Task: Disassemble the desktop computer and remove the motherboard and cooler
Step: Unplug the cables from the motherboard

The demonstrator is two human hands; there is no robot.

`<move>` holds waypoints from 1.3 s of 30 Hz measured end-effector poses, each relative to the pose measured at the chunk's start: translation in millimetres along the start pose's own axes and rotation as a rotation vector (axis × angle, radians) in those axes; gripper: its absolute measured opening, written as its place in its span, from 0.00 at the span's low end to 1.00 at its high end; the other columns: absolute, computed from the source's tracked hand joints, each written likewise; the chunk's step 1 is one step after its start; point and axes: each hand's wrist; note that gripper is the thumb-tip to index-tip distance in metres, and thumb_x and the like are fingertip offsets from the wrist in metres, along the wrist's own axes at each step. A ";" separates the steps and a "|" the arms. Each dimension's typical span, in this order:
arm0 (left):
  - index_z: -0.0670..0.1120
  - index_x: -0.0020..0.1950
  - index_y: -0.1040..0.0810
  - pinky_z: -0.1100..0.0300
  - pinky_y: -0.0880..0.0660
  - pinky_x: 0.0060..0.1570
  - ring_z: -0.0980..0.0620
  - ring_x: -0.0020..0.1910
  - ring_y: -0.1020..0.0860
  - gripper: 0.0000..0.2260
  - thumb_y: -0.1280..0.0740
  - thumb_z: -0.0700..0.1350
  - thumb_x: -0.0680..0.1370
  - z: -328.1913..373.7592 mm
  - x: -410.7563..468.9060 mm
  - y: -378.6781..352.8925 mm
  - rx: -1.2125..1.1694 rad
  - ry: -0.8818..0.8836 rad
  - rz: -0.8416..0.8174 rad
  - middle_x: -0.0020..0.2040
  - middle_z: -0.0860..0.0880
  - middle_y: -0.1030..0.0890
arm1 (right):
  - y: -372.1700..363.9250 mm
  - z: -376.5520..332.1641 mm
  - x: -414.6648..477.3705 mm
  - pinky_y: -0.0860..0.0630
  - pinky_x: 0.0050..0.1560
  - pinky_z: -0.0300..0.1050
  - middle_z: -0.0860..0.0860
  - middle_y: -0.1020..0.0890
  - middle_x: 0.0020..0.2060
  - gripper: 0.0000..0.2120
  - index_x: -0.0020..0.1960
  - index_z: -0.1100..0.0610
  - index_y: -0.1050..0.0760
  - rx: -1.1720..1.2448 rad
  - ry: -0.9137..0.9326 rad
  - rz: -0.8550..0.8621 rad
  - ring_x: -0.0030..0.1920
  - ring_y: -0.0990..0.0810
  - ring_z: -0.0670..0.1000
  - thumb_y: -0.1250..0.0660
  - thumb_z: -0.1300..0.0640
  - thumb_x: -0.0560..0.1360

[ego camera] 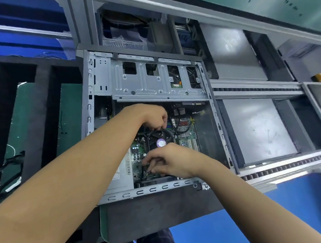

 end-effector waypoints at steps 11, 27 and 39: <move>0.53 0.47 0.22 0.62 0.31 0.35 0.57 0.39 0.24 0.09 0.38 0.40 0.77 5.6 0.8 1.1 0.080 -0.047 0.071 0.43 0.55 0.20 | 9.0 19.1 -24.8 0.27 0.32 0.39 0.43 0.15 0.42 0.17 0.47 0.47 0.22 0.148 -0.102 0.369 0.30 0.24 0.45 0.42 0.66 0.78; 0.41 0.64 0.27 0.50 0.27 0.52 0.40 0.59 0.24 0.13 0.38 0.42 0.80 77.3 56.3 -43.9 0.358 -0.077 0.303 0.59 0.41 0.26 | 13.1 50.9 -40.5 0.22 0.50 0.53 0.57 0.22 0.52 0.09 0.54 0.62 0.24 -0.537 -0.418 0.210 0.53 0.22 0.58 0.40 0.67 0.76; 0.48 0.47 0.20 0.48 0.31 0.60 0.40 0.47 0.18 0.07 0.30 0.50 0.77 73.5 98.0 -72.9 0.176 0.093 0.645 0.42 0.45 0.17 | 14.0 63.4 -41.8 0.23 0.53 0.49 0.56 0.18 0.54 0.13 0.57 0.56 0.22 -0.060 -0.330 0.216 0.53 0.21 0.57 0.43 0.59 0.78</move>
Point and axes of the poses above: each hand's wrist, its own x-axis towards the middle knuckle, its own y-axis out of the back of the hand, z = x × y
